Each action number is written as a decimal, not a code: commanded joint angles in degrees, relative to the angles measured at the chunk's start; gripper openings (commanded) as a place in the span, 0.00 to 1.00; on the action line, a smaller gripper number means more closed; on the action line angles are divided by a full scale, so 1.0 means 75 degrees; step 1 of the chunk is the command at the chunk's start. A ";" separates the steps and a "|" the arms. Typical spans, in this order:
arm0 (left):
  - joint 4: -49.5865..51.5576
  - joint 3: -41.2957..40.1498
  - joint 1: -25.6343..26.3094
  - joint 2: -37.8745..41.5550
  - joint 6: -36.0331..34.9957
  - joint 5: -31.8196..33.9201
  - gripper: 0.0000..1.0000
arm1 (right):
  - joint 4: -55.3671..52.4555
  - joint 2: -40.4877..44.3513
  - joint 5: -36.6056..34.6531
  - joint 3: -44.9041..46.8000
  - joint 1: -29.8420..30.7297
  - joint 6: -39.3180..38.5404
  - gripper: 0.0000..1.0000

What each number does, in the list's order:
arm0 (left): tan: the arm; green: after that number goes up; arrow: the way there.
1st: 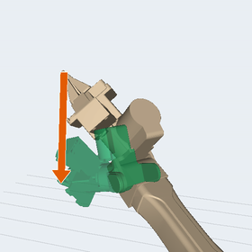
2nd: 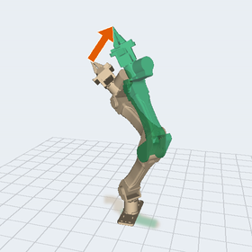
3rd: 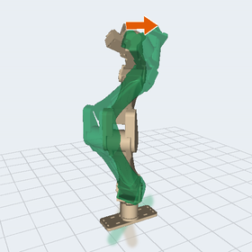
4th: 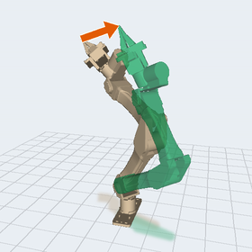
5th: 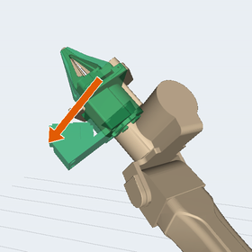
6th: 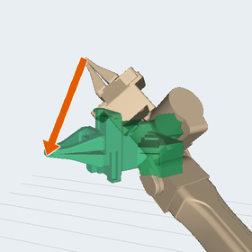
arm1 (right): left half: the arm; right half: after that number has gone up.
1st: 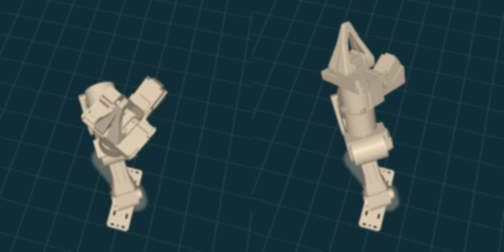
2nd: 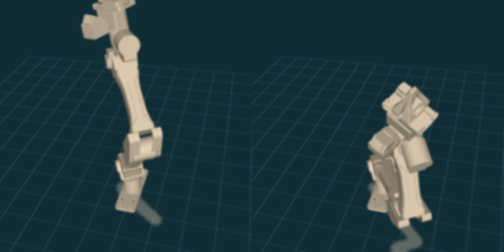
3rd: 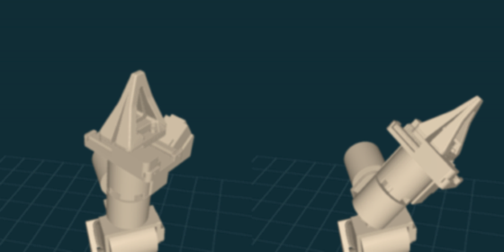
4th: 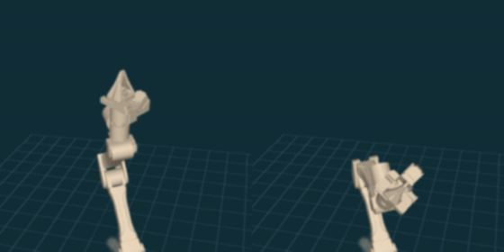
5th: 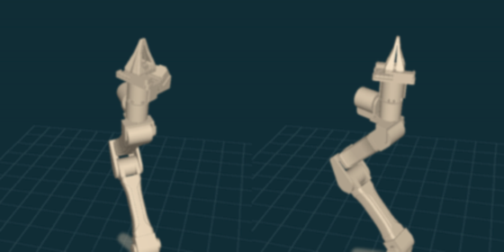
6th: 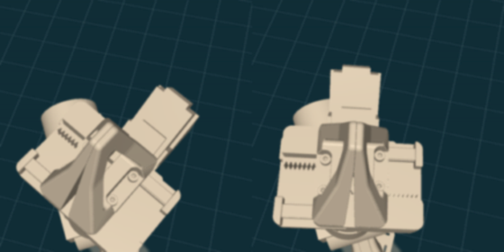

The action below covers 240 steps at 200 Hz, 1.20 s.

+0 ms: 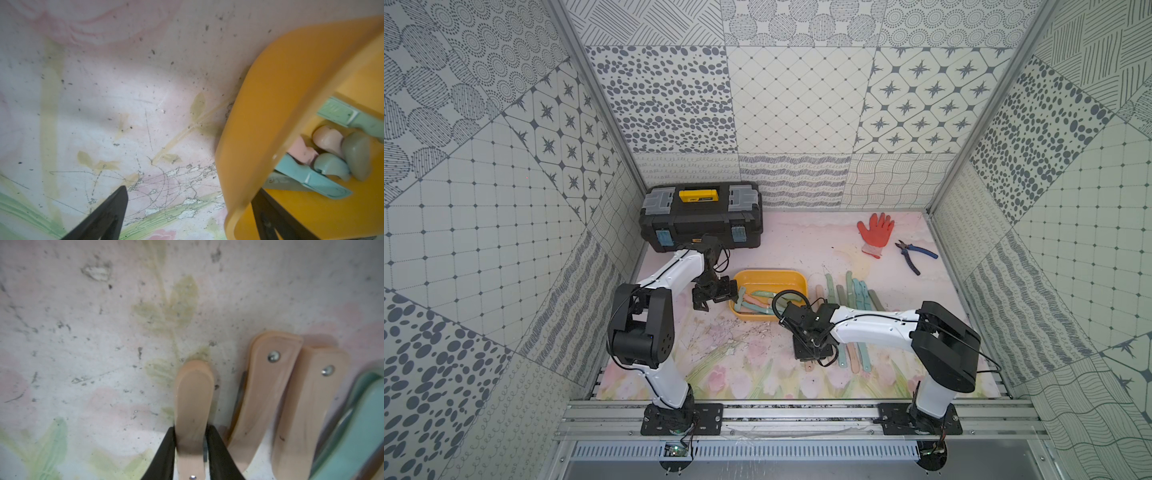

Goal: Take the fruit knife out of the storage box
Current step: Place the fruit knife at the center of the board.

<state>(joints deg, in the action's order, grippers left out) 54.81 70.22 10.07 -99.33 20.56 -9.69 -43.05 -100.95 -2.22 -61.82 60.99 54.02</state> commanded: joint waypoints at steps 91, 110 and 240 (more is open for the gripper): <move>0.0201 0.0013 0.0020 0.0043 0.0036 0.0094 0.92 | -0.0817 0.1254 -0.0458 -0.0628 0.0134 0.0059 0.35; 0.0200 0.0013 0.0017 0.0027 0.0030 0.0109 0.92 | -0.1252 0.1616 -0.0607 -0.1058 0.0280 -0.0148 0.35; 0.0107 -0.0022 0.0007 0.0212 0.0026 0.0053 0.92 | -0.0620 -0.0343 0.1832 -0.4403 -0.1706 -0.7842 0.61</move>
<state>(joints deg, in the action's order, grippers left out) 54.81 70.22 10.07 -99.18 20.56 -9.61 -47.68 -97.45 8.88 -90.67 50.48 8.12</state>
